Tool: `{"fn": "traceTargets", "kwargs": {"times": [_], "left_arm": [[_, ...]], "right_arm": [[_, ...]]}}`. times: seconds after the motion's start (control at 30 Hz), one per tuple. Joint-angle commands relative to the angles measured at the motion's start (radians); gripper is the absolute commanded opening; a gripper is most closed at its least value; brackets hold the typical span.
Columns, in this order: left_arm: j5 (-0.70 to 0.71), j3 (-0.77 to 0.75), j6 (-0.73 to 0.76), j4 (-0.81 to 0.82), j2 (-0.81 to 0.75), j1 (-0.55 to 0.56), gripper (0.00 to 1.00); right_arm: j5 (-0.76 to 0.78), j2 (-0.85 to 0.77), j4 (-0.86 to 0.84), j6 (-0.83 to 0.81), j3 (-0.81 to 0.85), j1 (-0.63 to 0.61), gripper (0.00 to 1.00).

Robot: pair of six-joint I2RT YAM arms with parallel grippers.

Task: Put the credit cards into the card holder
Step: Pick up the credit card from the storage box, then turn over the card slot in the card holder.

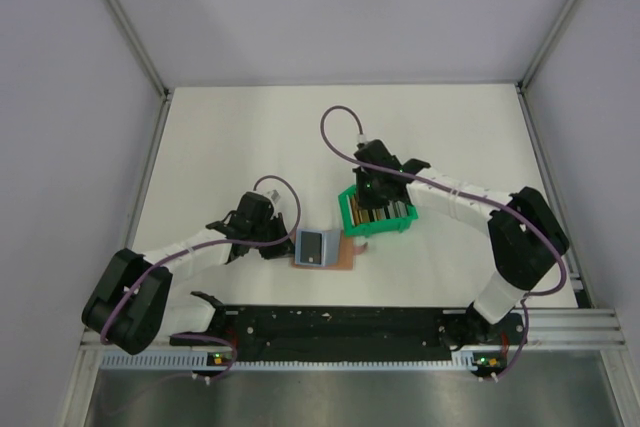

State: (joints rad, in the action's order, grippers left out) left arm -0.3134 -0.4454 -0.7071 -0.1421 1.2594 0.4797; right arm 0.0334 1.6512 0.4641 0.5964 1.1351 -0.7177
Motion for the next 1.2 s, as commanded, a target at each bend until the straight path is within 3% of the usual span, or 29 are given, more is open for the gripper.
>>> {"fn": "traceTargets", "kwargs": {"times": [0.0, 0.33, 0.7, 1.17], "left_arm": [[0.008, 0.011, 0.015, -0.005, 0.018, 0.003, 0.00], [0.008, 0.008, 0.012, -0.008, 0.014, 0.003, 0.00], [0.002, 0.007, 0.005, -0.025, 0.014, 0.002, 0.00], [0.004, 0.022, -0.017, -0.020, -0.003, 0.002, 0.00]], "right_arm": [[0.017, -0.059, 0.008, 0.006, 0.058, -0.020, 0.00], [0.172, -0.153, 0.111, 0.015, 0.101, -0.026, 0.00], [0.621, 0.053, 0.465, 0.233, 0.426, -0.250, 0.00], [0.697, 0.188, 0.584, 0.270, 0.554, -0.319, 0.00]]}}
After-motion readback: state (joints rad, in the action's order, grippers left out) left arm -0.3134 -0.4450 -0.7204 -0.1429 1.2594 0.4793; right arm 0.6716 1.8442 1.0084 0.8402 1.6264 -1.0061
